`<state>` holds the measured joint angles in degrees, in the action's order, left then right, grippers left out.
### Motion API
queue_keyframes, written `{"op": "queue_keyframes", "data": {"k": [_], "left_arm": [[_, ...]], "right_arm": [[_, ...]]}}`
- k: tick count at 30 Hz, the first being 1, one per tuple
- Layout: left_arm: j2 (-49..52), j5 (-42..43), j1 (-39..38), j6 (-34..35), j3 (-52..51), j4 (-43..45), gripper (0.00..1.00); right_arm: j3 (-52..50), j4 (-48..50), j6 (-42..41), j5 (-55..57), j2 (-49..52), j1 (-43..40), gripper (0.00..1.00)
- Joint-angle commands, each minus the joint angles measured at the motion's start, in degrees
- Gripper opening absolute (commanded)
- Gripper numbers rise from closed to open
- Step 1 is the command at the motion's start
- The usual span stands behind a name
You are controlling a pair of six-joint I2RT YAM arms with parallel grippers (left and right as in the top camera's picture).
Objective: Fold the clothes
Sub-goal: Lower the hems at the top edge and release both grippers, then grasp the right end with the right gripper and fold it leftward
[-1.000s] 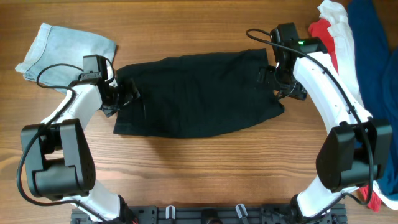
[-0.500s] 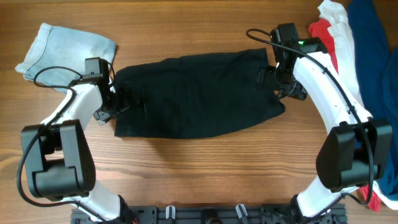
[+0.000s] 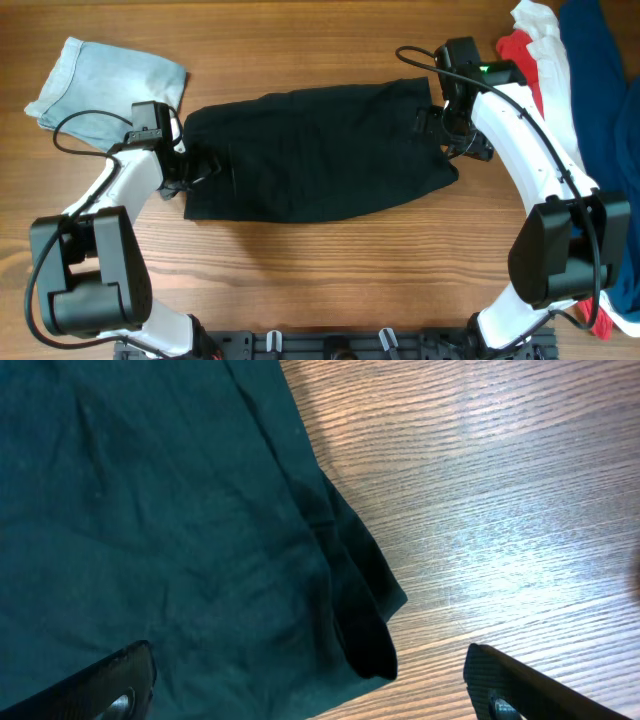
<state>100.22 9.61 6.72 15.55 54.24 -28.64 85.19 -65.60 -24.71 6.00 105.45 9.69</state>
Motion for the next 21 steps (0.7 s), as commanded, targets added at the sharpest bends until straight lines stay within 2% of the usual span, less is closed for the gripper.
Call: {"op": "queue_keyframes", "data": {"k": [1,3,4,5,7,9,15,21], "left_arm": [[4.59,8.41,-0.55,-0.61,-3.56,-0.22,0.71],[4.59,8.41,-0.55,-0.61,-3.56,-0.24,0.65],[4.59,8.41,-0.55,-0.61,-3.56,-0.22,0.59],[4.59,8.41,-0.55,-0.61,-3.56,-0.22,0.49],[4.59,8.41,-0.55,-0.59,-3.56,-0.26,0.2],[4.59,8.41,-0.55,-0.57,-3.56,-0.28,0.04],[3.19,8.39,-0.26,-0.33,-3.17,-0.96,0.04],[-4.13,6.91,1.73,-0.37,1.4,-8.92,0.04]], "right_arm": [[-0.42,-0.07,0.59,0.09,0.96,0.09,0.99],[-0.42,-0.07,0.57,0.09,0.96,0.09,1.0],[-0.42,-0.04,0.57,0.11,0.96,0.09,1.0],[-0.42,-0.04,0.57,0.11,0.96,0.09,0.99],[-0.42,-0.04,0.59,0.11,0.96,0.09,0.99],[-0.42,-0.07,0.59,0.11,0.96,0.09,1.0],[-0.22,-0.07,0.92,0.11,0.83,0.09,0.98],[2.38,0.15,7.5,-6.29,-0.87,0.09,0.93]]}}
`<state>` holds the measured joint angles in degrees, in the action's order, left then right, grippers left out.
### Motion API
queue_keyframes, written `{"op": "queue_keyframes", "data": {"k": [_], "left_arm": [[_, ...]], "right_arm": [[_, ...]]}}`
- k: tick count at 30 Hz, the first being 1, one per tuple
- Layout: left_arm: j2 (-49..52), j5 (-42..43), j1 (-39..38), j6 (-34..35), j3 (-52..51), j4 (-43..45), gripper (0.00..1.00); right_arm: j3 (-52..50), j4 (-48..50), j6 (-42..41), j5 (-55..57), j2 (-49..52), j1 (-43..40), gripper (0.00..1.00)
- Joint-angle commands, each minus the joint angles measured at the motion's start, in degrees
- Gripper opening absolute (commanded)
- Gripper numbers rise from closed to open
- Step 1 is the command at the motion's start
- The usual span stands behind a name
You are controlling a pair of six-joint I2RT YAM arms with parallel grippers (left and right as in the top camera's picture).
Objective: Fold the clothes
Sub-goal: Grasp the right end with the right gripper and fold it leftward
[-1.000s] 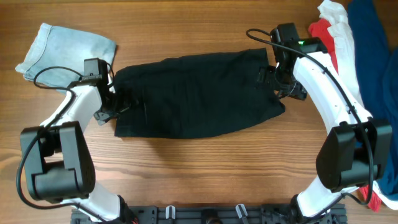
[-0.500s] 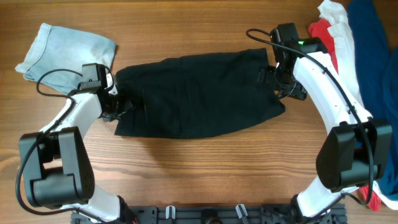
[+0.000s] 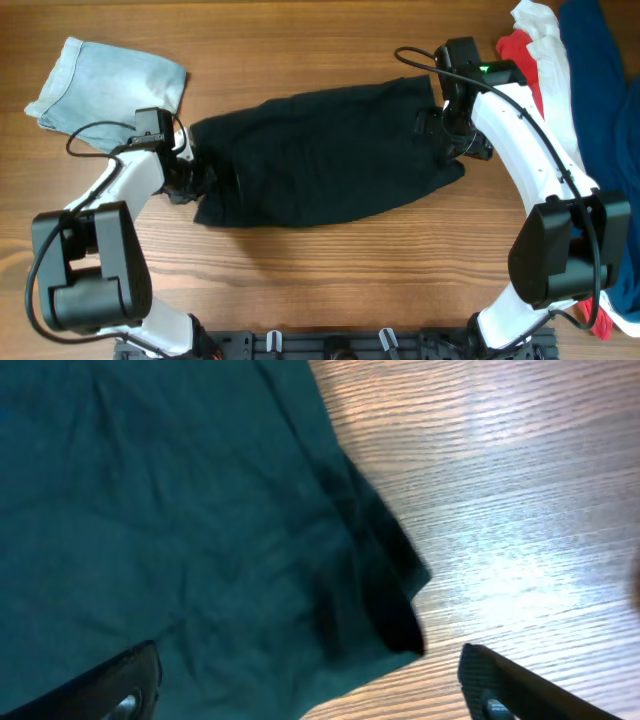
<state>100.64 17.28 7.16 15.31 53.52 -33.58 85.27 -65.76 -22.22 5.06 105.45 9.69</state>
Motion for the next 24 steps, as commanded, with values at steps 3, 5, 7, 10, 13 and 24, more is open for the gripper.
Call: {"op": "queue_keyframes", "data": {"k": [3,5,7,10,13,24], "left_arm": [[-9.51,-0.85,1.86,-0.13,4.63,-8.44,0.04],[-12.83,-0.81,1.86,-0.11,6.14,-10.95,0.04],[-15.87,-0.81,1.86,-0.11,7.28,-12.87,0.04],[-19.8,-0.81,1.86,-0.09,8.52,-15.28,0.04],[-22.58,-0.7,1.86,0.13,10.43,-18.71,0.04],[-25.44,0.31,-0.02,0.22,21.16,-26.64,0.04]], "right_arm": [[2.64,1.77,8.85,-12.68,-1.7,0.22,0.81],[2.6,2.43,10.12,-16.63,-1.7,0.94,0.72],[2.4,3.28,10.78,-18.78,-1.68,2.51,0.55],[2.38,4.61,10.88,-19.15,-1.6,6.29,0.21],[2.38,7.32,9.92,-19.5,-0.79,11.17,0.12],[2.38,16.35,4.02,-29.22,7.67,20.74,0.07]]}}
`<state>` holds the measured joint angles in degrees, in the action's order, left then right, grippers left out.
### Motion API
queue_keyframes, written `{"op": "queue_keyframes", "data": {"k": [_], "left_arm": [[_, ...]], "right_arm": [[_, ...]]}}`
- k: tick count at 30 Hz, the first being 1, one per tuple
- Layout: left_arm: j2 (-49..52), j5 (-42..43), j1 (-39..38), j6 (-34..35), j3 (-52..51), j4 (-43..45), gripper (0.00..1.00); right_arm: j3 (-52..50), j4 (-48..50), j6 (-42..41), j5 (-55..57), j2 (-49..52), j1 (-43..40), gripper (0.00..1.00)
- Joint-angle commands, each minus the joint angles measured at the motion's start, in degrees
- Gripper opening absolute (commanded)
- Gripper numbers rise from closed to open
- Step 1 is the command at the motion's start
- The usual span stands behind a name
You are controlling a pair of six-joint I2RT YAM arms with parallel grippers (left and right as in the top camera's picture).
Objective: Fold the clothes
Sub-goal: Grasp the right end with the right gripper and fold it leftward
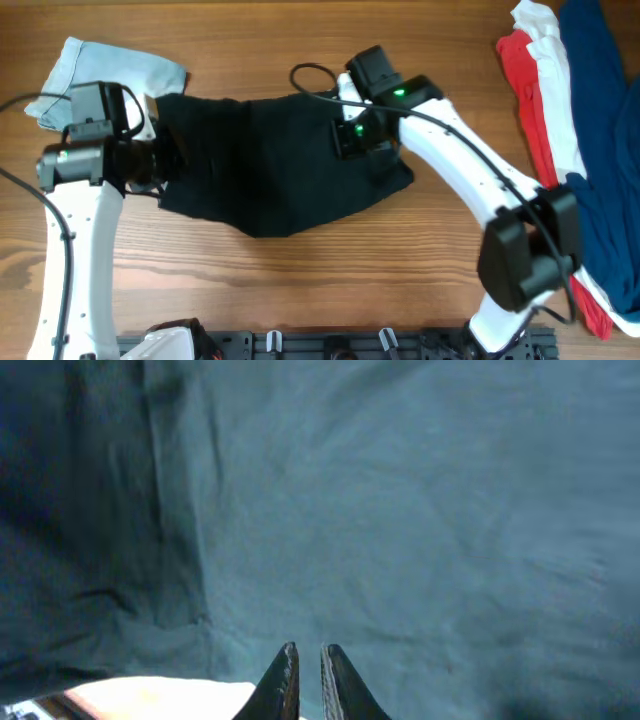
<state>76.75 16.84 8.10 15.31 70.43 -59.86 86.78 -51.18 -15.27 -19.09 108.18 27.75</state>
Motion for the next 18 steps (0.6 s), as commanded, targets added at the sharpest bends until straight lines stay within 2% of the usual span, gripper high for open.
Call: {"op": "queue_keyframes", "data": {"k": [1,4,9,14,18], "left_arm": [[-1.55,0.79,-1.27,0.61,5.01,-0.42,0.04],[-1.55,1.77,-2.08,2.32,5.73,0.07,0.04],[-1.55,2.64,-4.42,3.63,5.73,0.55,0.04],[-1.55,3.8,-4.9,4.92,5.73,2.05,0.04],[-1.55,6.49,-4.9,9.01,5.73,4.92,0.04]], "right_arm": [[0.87,2.47,-3.74,-5.42,6.12,3.67,0.06],[0.85,5.29,-4.92,-8.48,8.9,6.03,0.06],[0.85,11.76,-13.14,-8.87,12.44,9.29,0.04],[0.85,17.51,-17.35,-8.87,15.32,11.87,0.04],[0.87,21.42,-18.97,-8.85,17.57,14.78,0.04]]}}
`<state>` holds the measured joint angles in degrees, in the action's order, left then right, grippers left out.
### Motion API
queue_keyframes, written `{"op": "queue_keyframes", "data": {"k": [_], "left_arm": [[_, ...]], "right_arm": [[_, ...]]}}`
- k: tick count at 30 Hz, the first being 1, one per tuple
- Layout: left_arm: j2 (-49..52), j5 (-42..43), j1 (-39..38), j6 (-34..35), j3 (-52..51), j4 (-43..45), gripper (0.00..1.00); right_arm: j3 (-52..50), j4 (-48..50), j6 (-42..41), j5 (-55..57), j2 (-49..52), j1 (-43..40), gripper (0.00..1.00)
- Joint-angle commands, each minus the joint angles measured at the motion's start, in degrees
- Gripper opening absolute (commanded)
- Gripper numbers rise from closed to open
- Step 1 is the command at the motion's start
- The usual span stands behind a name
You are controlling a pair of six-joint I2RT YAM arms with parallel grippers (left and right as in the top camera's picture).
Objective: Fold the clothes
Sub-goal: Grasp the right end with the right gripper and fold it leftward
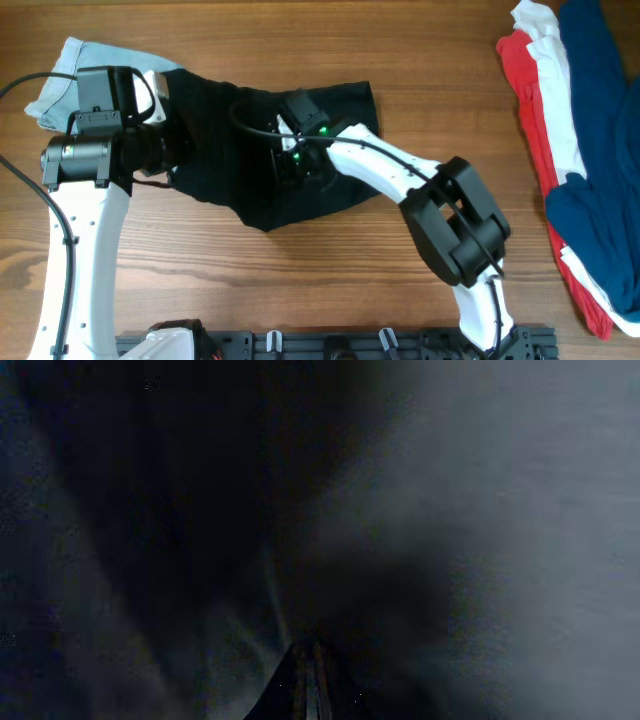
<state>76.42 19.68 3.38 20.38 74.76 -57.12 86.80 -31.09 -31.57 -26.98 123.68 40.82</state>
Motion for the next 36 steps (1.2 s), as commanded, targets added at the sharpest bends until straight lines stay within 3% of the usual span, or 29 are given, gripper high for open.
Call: {"op": "queue_keyframes", "data": {"k": [1,12,20,26,31,36], "left_arm": [[-1.22,4.79,-0.17,4.59,1.4,2.93,0.04],[-1.22,9.22,-0.17,7.06,1.4,7.19,0.04],[-0.39,6.58,-0.17,6.86,1.38,7.32,0.04],[1.75,6.4,-1.99,6.88,1.38,9.44,0.04],[3.41,6.34,-6.58,6.91,1.38,13.77,0.04],[4.92,4.0,-11.89,7.43,1.38,17.68,0.04]], "right_arm": [[0.83,1.7,-3.08,-0.98,2.19,1.99,0.04],[0.87,4.02,-4.24,0.22,2.29,2.45,0.04],[0.96,-4.11,-1.4,1.18,-8.39,-9.29,0.04],[0.96,-13.25,0.94,9.99,-16.28,-18.75,0.04],[0.37,-20.39,2.93,14.97,-15.65,-23.47,0.04],[-2.62,-20.39,3.13,15.02,-14.03,-23.96,0.04]]}}
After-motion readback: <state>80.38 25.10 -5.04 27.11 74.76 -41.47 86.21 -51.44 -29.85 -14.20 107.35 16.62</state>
